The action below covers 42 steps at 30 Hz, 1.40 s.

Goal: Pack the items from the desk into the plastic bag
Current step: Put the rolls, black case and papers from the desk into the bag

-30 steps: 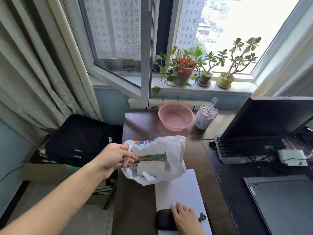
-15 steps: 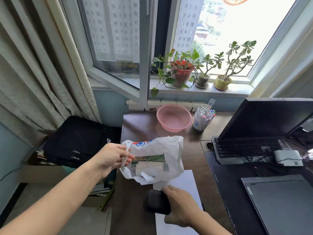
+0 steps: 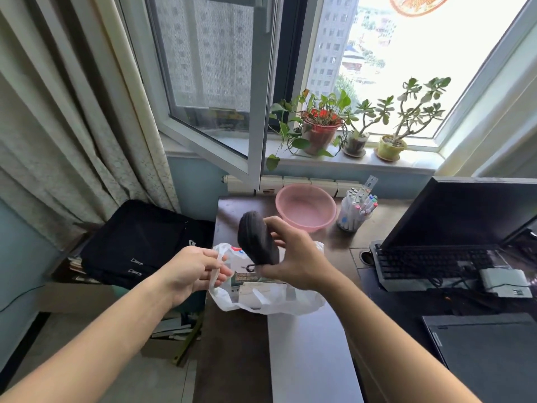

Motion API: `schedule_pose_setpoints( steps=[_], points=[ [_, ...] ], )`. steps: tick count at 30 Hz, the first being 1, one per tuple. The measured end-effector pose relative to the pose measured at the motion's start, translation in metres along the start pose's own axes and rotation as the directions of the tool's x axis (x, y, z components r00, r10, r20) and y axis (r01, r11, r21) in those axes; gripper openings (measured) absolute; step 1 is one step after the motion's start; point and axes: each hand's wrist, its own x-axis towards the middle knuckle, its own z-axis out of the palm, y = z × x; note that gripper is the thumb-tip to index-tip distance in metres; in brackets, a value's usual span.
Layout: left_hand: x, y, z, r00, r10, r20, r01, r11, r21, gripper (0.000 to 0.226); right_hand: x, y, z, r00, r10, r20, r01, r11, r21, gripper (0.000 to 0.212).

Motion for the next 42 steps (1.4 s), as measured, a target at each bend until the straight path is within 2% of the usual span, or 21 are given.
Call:
schedule_pose_setpoints(
  steps=[3, 6, 9, 14, 18, 21, 22, 24, 25, 26, 31, 32, 34, 37, 42],
  points=[
    [0.001, -0.001, -0.002, 1.000, 0.000, -0.008, 0.000, 1.000, -0.008, 0.017, 0.013, 0.026, 0.023, 0.993, 0.089, 0.082, -0.080, 0.991, -0.104, 0.056],
    [0.002, -0.003, -0.004, 1.000, 0.003, -0.009, -0.003, 1.000, -0.023, 0.017, 0.016, 0.053, 0.038, 0.970, 0.188, 0.153, -0.125, 0.928, -0.350, 0.052],
    [0.005, -0.002, -0.005, 1.000, 0.011, -0.004, -0.011, 1.000, -0.029, 0.019, 0.016, 0.076, 0.055, 0.910, 0.323, 0.260, -0.163, 0.856, -0.491, 0.052],
    [0.009, 0.002, -0.002, 0.999, 0.011, 0.035, -0.010, 1.000, -0.022, 0.017, 0.033, 0.100, 0.085, 0.839, 0.414, 0.353, -0.122, 0.775, -0.620, 0.036],
    [0.010, 0.005, -0.002, 0.998, 0.006, 0.065, -0.006, 1.000, -0.011, 0.017, 0.055, 0.116, 0.101, 0.771, 0.499, 0.394, -0.092, 0.701, -0.707, 0.047],
    [0.011, 0.008, -0.005, 0.998, 0.008, 0.062, -0.008, 1.000, 0.000, 0.017, 0.062, 0.125, 0.108, 0.752, 0.553, 0.358, -0.061, 0.599, -0.798, 0.056],
    [0.011, 0.009, -0.006, 0.998, 0.006, 0.057, -0.006, 1.000, 0.001, 0.018, 0.062, 0.128, 0.110, 0.744, 0.553, 0.375, -0.009, 0.570, -0.822, 0.058],
    [0.012, 0.010, -0.009, 0.999, 0.002, 0.051, -0.002, 1.000, -0.003, 0.019, 0.065, 0.131, 0.114, 0.719, 0.569, 0.399, -0.001, 0.575, -0.818, 0.059],
    [0.012, 0.010, -0.010, 0.999, 0.000, 0.052, 0.000, 1.000, -0.005, 0.019, 0.066, 0.137, 0.117, 0.740, 0.552, 0.384, -0.008, 0.578, -0.816, 0.059],
    [0.013, 0.010, -0.011, 0.999, -0.003, 0.053, 0.003, 1.000, -0.007, 0.019, 0.066, 0.139, 0.119, 0.762, 0.532, 0.369, -0.030, 0.599, -0.800, 0.059],
    [0.015, 0.009, -0.010, 0.999, -0.003, 0.044, 0.004, 1.000, -0.023, 0.020, 0.064, 0.119, 0.105, 0.726, 0.590, 0.353, -0.206, 0.677, -0.707, 0.075],
    [0.014, 0.010, -0.010, 0.999, 0.005, 0.044, -0.004, 0.999, -0.033, 0.020, 0.063, 0.111, 0.101, 0.733, 0.583, 0.351, -0.237, 0.702, -0.671, 0.075],
    [0.013, 0.011, -0.010, 0.999, 0.031, 0.040, -0.029, 0.998, -0.057, 0.021, 0.057, 0.097, 0.089, 0.763, 0.541, 0.352, -0.277, 0.767, -0.578, 0.062],
    [0.010, 0.012, -0.009, 0.999, 0.038, 0.028, -0.037, 0.998, -0.043, 0.021, 0.039, 0.062, 0.063, 0.805, 0.449, 0.387, -0.215, 0.830, -0.515, 0.050],
    [0.004, 0.011, 0.000, 1.000, 0.008, 0.021, -0.008, 1.000, -0.025, 0.017, -0.007, 0.024, 0.024, 0.870, 0.316, 0.379, -0.139, 0.893, -0.427, 0.054]
  ],
)
